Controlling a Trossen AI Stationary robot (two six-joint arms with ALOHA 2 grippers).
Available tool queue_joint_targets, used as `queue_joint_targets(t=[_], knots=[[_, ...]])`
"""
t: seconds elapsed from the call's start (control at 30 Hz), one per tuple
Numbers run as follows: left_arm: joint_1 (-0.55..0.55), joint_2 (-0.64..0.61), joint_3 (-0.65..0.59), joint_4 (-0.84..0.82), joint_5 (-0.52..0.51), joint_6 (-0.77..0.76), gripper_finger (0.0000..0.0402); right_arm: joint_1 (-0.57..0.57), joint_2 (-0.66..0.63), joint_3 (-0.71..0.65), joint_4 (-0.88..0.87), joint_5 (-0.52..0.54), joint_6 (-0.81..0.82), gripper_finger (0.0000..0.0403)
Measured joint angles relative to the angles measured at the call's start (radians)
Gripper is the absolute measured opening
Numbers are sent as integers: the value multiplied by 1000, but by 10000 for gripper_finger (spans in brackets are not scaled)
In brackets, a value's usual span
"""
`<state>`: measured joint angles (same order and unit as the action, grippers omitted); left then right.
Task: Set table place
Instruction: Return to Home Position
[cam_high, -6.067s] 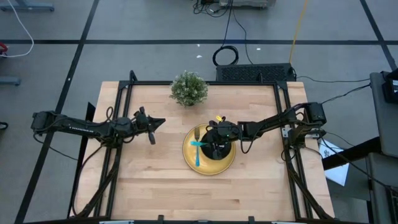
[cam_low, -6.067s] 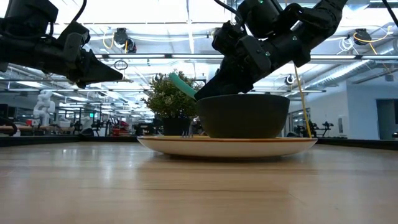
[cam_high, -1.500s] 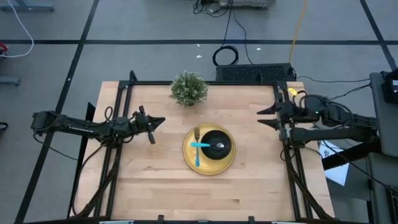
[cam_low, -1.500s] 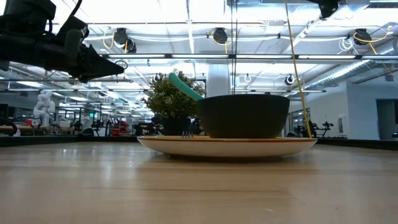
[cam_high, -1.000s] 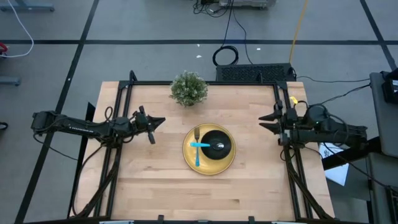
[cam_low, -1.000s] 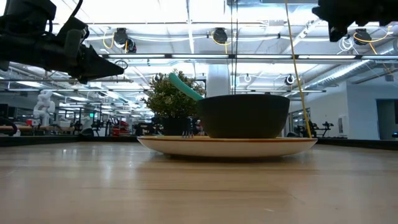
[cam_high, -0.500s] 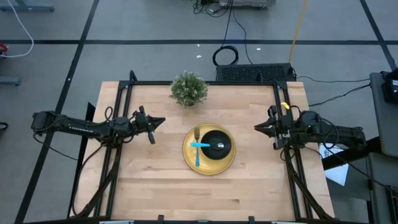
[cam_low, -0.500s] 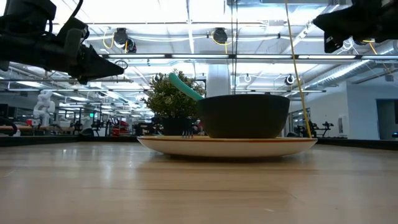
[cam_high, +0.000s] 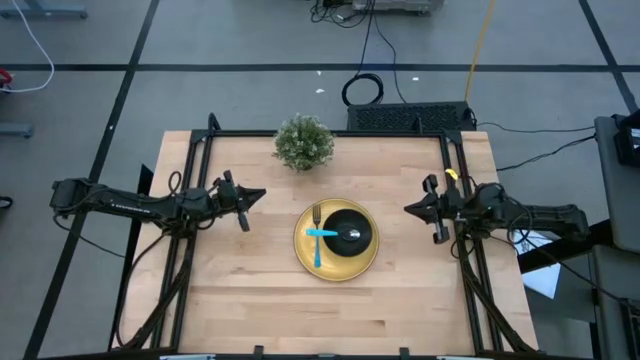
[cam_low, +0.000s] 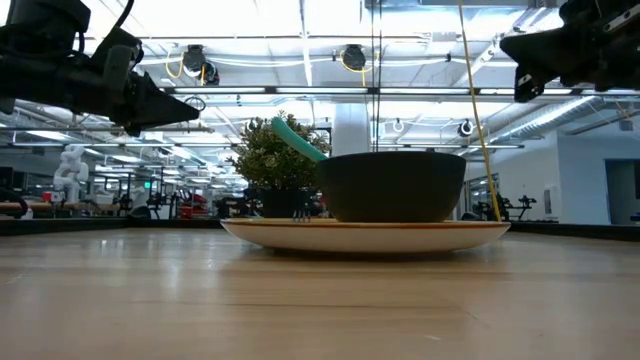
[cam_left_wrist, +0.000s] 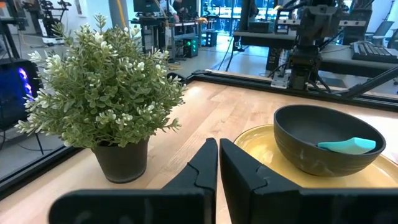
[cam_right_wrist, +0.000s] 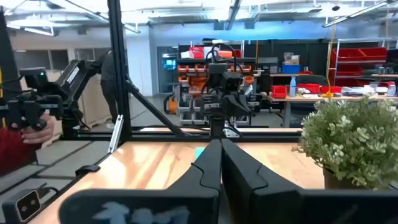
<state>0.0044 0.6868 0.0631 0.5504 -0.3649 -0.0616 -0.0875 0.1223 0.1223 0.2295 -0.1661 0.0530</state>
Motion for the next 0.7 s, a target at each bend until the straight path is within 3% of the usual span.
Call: queue_joint_targets(t=[0.23, 0.53, 0.7], knots=[[0, 0, 0, 0, 0, 0, 24, 0, 1, -60, 102, 0, 14, 0], [0, 0, 0, -1, 0, 2, 24, 0, 1, -66, 59, -22, 13, 0], [-1, 0, 0, 56, 43, 92, 24, 0, 1, -67, 46, -23, 13, 0]])
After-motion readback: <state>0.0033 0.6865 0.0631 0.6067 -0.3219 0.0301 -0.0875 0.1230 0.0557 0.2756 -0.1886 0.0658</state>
